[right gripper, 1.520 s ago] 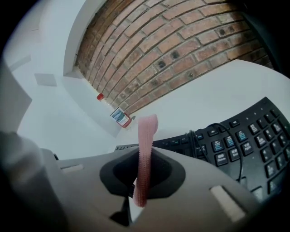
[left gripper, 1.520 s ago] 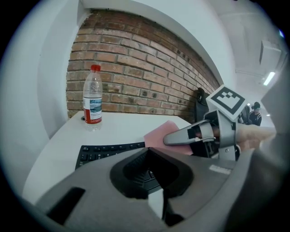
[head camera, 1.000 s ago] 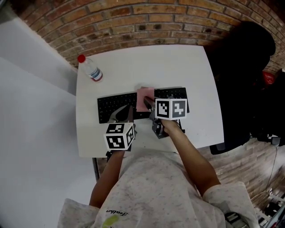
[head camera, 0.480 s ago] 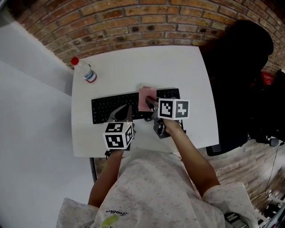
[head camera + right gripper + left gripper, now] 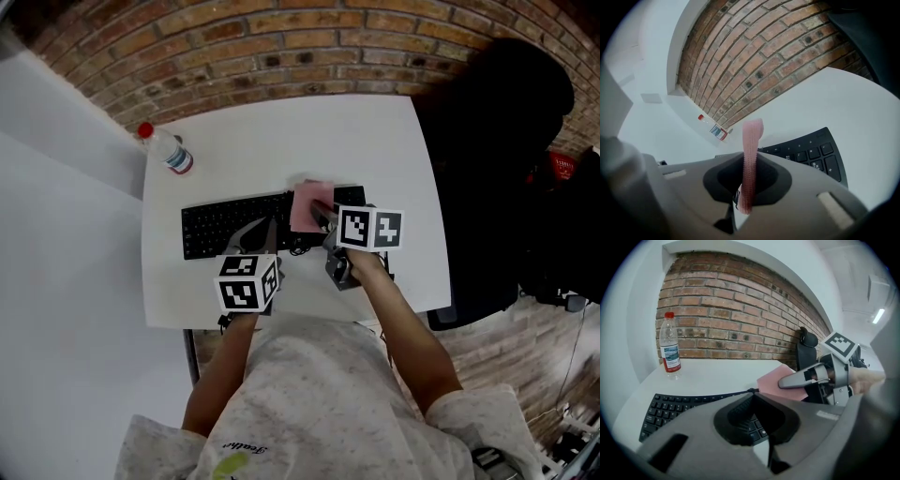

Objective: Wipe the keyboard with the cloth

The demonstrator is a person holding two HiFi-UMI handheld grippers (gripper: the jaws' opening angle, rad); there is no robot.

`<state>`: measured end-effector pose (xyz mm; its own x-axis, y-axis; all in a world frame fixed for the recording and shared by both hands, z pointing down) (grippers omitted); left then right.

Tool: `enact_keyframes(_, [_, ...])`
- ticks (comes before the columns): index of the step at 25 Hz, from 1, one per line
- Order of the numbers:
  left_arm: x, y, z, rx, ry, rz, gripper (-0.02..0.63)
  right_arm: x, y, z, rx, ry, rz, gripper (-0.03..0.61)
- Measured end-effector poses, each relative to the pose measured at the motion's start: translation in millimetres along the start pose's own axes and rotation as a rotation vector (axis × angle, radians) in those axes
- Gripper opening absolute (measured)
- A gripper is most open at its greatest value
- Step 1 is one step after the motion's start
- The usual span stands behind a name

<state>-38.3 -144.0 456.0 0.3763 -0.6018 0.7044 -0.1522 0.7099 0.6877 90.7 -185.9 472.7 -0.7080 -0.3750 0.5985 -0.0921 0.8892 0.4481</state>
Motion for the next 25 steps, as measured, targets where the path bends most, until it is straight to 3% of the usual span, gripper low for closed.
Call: enact_keyframes(25, [26.0, -10.3, -41.6, 0.046, -0.015, 0.030, -0.008, -47.0, -8.0, -73.0, 0.048, 0.032, -0.041, 0.018])
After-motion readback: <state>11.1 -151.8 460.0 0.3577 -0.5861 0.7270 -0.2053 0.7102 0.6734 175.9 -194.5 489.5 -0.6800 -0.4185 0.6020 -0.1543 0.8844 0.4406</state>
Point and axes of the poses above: the fingertips, and each gripper's own axes: x forward along the fingers, z to its left, y out of its underside, the point moved 4 cm from there along -x, backward along the fingers, and after that the axes turned 13 degrees about z, right-handed, at the moved point
